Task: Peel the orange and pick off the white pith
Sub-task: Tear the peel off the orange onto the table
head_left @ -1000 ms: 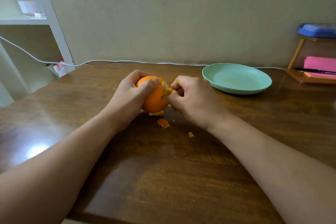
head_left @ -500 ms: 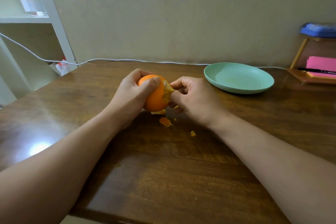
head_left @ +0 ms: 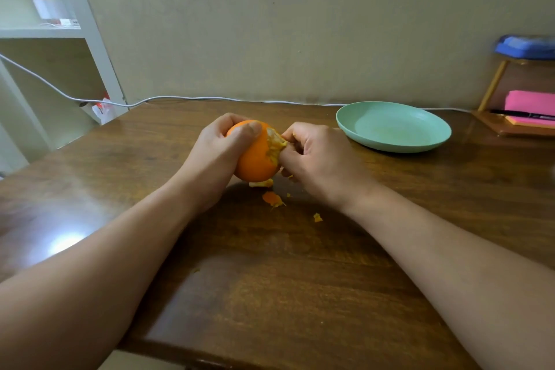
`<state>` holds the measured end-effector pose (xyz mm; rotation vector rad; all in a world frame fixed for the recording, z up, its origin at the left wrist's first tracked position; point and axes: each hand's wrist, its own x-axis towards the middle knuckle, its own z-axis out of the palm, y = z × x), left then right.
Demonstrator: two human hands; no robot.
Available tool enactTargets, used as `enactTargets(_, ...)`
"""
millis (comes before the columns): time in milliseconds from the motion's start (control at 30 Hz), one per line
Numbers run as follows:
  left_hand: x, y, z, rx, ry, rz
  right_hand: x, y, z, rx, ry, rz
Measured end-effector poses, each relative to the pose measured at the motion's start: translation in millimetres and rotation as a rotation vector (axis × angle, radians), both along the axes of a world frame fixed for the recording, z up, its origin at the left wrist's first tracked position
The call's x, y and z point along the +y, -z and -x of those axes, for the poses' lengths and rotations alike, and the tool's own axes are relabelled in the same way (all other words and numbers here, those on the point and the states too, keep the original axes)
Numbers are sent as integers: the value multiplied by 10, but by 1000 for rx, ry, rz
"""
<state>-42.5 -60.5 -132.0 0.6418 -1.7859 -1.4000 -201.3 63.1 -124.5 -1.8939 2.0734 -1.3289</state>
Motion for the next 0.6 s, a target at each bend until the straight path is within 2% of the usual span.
enactTargets(200, -22, -49, -7, 83, 129, -208, 36, -46, 13, -190, -83, -5)
enactTargets(400, -34, -86, -18, 130, 232, -433, 37, -58, 65, -684, -221, -69)
enactTargets(533, -99, -94, -53, 263, 279, -550, 4, -18, 18, -1007, -291, -36)
enactTargets(600, -156, -97, -65, 315, 275, -571, 0, -6, 6, -983, -294, -84)
